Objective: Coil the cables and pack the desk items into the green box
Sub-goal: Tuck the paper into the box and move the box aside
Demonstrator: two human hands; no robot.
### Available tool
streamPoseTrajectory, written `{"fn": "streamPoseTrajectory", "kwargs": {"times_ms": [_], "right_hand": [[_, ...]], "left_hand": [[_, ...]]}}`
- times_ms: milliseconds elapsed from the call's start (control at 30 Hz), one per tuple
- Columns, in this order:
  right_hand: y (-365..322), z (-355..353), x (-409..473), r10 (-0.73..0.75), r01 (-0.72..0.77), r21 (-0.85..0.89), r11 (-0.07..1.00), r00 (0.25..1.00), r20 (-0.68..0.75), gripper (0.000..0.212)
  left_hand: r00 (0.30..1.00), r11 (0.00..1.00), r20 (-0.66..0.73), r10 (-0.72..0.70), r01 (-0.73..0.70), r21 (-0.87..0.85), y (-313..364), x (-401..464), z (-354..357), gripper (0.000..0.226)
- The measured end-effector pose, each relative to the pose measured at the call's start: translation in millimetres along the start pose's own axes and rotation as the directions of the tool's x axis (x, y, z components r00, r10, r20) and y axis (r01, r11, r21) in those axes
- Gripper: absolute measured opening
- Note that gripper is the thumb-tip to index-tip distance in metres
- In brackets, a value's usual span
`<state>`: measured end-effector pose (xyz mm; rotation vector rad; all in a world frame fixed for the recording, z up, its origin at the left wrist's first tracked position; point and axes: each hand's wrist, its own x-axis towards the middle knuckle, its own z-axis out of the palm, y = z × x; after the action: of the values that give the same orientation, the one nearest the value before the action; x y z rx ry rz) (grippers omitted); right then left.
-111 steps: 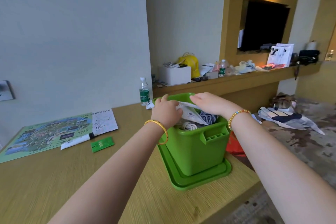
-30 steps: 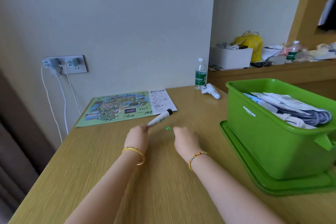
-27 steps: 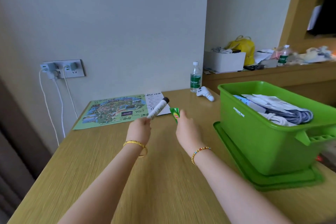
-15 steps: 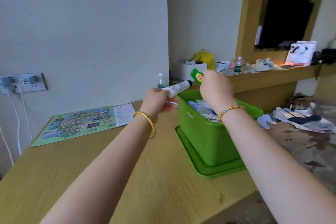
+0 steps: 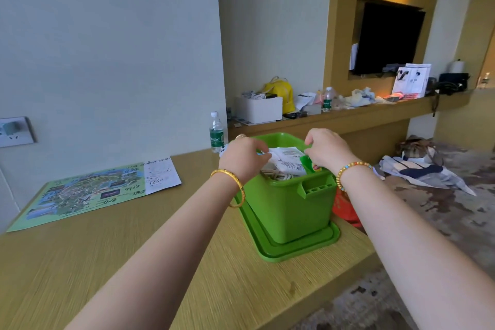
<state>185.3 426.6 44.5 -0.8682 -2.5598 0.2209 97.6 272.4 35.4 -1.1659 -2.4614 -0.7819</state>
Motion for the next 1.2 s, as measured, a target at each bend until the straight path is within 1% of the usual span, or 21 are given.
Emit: {"fn": "streamPoseTrajectory", "kwargs": {"times_ms": [33,100,167,233,267,333,367,400,467,500,533,600,633,700,767,833,900,967,1033,1100,1200], "right_hand": [[-1,-3,-1,-0.014,0.011,0.048,0.999,0.998,0.059,0.017],[-2,-8,0,-0.027,-0.003,0.137,0.991,0.976,0.216,0.019],[-4,-11,-6,-0.072,-0.004,0.211,0.977,0.932,0.355,0.018],[-3,-10,-8,-0.152,0.071,0.210,0.975,0.904,0.401,0.022],[-1,-7,-9,-0.187,0.108,0.216,0.970,0.902,0.390,0.026],[4,0,-7,-0.237,0.124,0.352,0.928,0.924,0.299,0.034],[7,2,-5,-0.233,0.136,0.413,0.901,0.953,0.195,0.034],[11,3,-3,-0.198,0.151,0.423,0.894,0.978,0.069,0.033],[20,5,3,-0.085,0.134,0.365,0.922,0.985,-0.147,0.034],[25,6,5,-0.038,0.100,0.320,0.942,0.980,-0.193,0.035],[30,8,8,-0.003,0.059,0.283,0.957,0.981,-0.196,0.035],[41,14,11,0.056,-0.032,0.247,0.968,0.994,-0.093,0.038],[45,17,11,0.089,-0.080,0.274,0.959,0.996,-0.023,0.042],[49,25,11,0.144,-0.154,0.436,0.887,0.988,0.056,0.044],[51,32,10,0.205,-0.211,0.644,0.735,0.975,0.086,0.042],[55,34,11,0.242,-0.265,0.777,0.571,0.959,0.149,0.048],[59,37,12,0.231,-0.330,0.860,0.389,0.939,0.256,0.050],[62,39,11,0.196,-0.382,0.887,0.259,0.920,0.339,0.052],[64,40,11,0.172,-0.387,0.901,0.198,0.918,0.357,0.055],[64,41,8,0.170,-0.370,0.915,0.160,0.924,0.343,0.057],[62,39,-1,0.183,-0.332,0.937,0.109,0.933,0.310,0.058]], "left_hand": [[0.997,0.996,-0.007,0.081,-0.081,0.032,-1,1,1,0.025],[0.979,0.975,0.097,0.179,-0.190,0.119,-2,2,7,0.038],[0.955,0.954,0.260,0.144,-0.204,0.219,-2,4,15,0.049],[0.942,0.953,0.328,0.072,-0.162,0.255,-2,4,21,0.052],[0.949,0.963,0.308,0.063,-0.139,0.230,-3,4,23,0.050],[0.983,0.987,0.168,0.073,-0.096,0.130,-7,4,24,0.037],[0.996,0.995,0.075,0.056,-0.063,0.083,-9,3,24,0.032],[1.000,0.999,0.004,0.010,-0.010,0.040,-11,2,24,0.033],[0.988,0.984,-0.038,-0.147,0.142,-0.109,-13,2,24,0.048],[0.973,0.951,-0.015,-0.230,0.221,-0.214,-13,2,24,0.058],[0.953,0.901,0.029,-0.301,0.295,-0.317,-13,3,25,0.065],[0.907,0.762,0.138,-0.397,0.410,-0.501,-14,5,28,0.074],[0.883,0.681,0.192,-0.428,0.455,-0.573,-14,6,31,0.077],[0.824,0.540,0.293,-0.485,0.545,-0.642,-14,7,36,0.079],[0.780,0.452,0.371,-0.504,0.604,-0.657,-11,7,42,0.075],[0.773,0.380,0.411,-0.484,0.609,-0.696,-6,5,49,0.062],[0.773,0.286,0.403,-0.491,0.579,-0.763,-2,2,55,0.049],[0.776,0.163,0.389,-0.497,0.524,-0.836,0,1,60,0.048],[0.789,0.032,0.389,-0.475,0.457,-0.889,1,-1,62,0.048],[0.809,-0.053,0.389,-0.440,0.409,-0.911,3,-5,63,0.052],[0.842,-0.076,0.367,-0.395,0.368,-0.927,3,-9,59,0.057]]}}
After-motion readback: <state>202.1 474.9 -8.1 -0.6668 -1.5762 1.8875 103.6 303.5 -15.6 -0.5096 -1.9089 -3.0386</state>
